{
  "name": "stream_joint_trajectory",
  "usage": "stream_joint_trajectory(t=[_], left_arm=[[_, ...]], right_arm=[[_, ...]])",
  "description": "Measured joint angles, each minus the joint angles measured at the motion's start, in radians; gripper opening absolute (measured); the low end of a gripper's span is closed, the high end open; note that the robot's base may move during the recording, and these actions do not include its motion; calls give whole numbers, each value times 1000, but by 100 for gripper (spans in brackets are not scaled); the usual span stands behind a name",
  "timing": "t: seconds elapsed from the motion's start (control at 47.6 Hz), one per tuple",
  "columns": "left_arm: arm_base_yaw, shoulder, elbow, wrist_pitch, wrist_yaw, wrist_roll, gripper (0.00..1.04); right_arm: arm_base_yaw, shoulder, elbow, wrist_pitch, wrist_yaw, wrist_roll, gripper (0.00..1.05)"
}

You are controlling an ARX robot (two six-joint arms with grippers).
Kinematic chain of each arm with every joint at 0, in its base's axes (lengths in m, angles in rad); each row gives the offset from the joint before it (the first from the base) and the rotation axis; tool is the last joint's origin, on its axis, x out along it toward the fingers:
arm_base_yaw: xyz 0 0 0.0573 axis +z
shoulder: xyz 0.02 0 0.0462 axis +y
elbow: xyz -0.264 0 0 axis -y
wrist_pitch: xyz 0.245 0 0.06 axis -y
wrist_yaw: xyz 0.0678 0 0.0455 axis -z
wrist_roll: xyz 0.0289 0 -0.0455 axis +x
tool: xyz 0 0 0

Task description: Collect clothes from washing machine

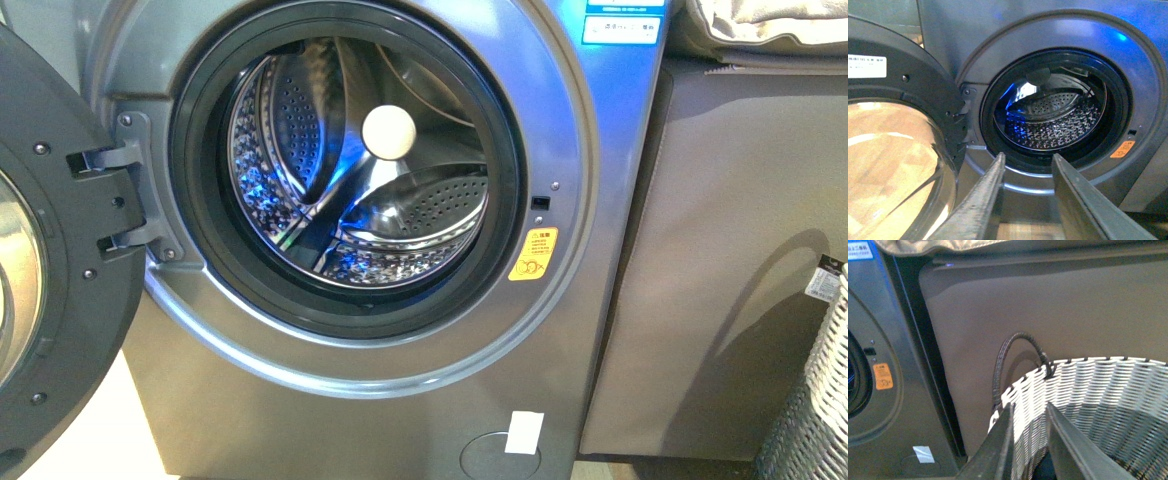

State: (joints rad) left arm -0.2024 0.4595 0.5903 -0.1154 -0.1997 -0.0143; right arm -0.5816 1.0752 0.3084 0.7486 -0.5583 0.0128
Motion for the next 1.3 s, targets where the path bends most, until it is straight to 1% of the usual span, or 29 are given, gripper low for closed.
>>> stream_joint_trajectory(t=[0.084,0.105,0.147,0.189,0.231,0.252,0.294,0.357,0.399,0.483,0.778,0.883,0.967,1.051,1.135,1.303], left_arm=[[31,-48,-85,36,34,4,15],[39,-58,-105,43,46,5,11],[55,-82,-160,62,71,6,2],[74,-99,-190,72,89,7,4],[119,-116,-219,81,155,8,4],[142,-126,-233,87,171,8,4],[174,-145,-260,97,187,8,4],[197,-166,-293,111,190,7,4],[199,-182,-312,116,194,7,4],[200,-259,-357,65,200,8,4],[200,-346,-454,84,200,7,4],[200,-364,-476,90,200,8,4],[200,-375,-491,95,200,8,4],[200,-387,-507,99,200,8,4],[200,-399,-522,102,200,8,4],[200,-413,-539,103,200,8,4]], right_arm=[[64,-82,-60,-22,61,-3,3],[80,-103,-73,-28,75,-8,1],[118,-150,-100,-43,106,-8,2],[151,-190,-124,-60,141,-9,2],[176,-222,-142,-75,172,-9,2],[188,-238,-151,-84,185,-9,2],[213,-270,-165,-100,207,-9,2],[251,-317,-186,-124,237,-9,2],[275,-346,-199,-142,262,-9,2],[315,-400,-220,-176,303,-9,2],[432,-580,-267,-303,416,-10,2],[463,-615,-304,-291,447,-9,2],[539,-654,-304,-334,547,-10,2],[577,-711,-304,-378,549,-10,2],[578,-760,-304,-432,556,-10,2],[578,-818,-304,-486,557,-10,2]])
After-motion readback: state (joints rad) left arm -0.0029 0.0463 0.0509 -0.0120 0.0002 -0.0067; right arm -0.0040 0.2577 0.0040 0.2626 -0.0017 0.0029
